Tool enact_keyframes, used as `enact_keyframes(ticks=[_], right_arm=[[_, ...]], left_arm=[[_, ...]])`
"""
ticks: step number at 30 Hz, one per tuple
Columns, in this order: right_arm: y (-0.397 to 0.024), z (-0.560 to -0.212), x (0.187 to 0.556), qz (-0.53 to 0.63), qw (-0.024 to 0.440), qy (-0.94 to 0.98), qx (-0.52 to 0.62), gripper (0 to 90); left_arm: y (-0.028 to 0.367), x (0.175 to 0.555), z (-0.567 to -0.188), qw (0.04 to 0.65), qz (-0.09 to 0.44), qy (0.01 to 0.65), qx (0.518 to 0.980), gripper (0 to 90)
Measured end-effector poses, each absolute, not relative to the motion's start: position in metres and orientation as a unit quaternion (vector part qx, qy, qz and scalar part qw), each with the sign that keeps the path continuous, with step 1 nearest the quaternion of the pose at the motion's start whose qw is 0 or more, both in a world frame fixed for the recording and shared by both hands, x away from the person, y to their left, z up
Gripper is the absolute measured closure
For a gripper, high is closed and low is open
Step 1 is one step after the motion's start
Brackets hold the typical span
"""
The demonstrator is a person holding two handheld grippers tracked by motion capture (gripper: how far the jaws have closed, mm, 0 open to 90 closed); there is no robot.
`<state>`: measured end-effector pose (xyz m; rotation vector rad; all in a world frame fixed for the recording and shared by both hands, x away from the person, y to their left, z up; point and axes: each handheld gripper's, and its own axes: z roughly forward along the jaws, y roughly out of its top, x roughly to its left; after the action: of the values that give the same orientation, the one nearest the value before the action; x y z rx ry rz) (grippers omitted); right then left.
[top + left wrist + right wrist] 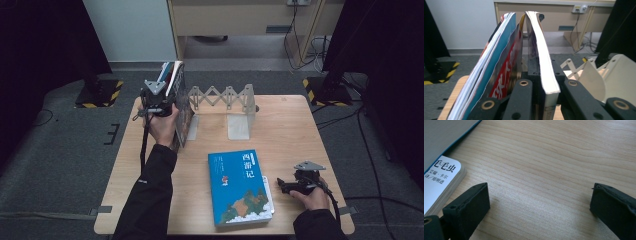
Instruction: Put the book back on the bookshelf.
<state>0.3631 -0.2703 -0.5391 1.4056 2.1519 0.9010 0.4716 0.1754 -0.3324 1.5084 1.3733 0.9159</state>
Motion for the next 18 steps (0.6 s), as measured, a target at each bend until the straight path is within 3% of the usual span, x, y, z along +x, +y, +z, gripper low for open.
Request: enact_keyframes(ticks=[18], right_arm=[[-0.270, -0.539, 0.363, 0.324, 0.207, 0.775, 0.502, 2.8]], left_arm=[[0.176, 0.472, -0.349, 0.427, 0.382, 0.551, 0.606, 81.7]])
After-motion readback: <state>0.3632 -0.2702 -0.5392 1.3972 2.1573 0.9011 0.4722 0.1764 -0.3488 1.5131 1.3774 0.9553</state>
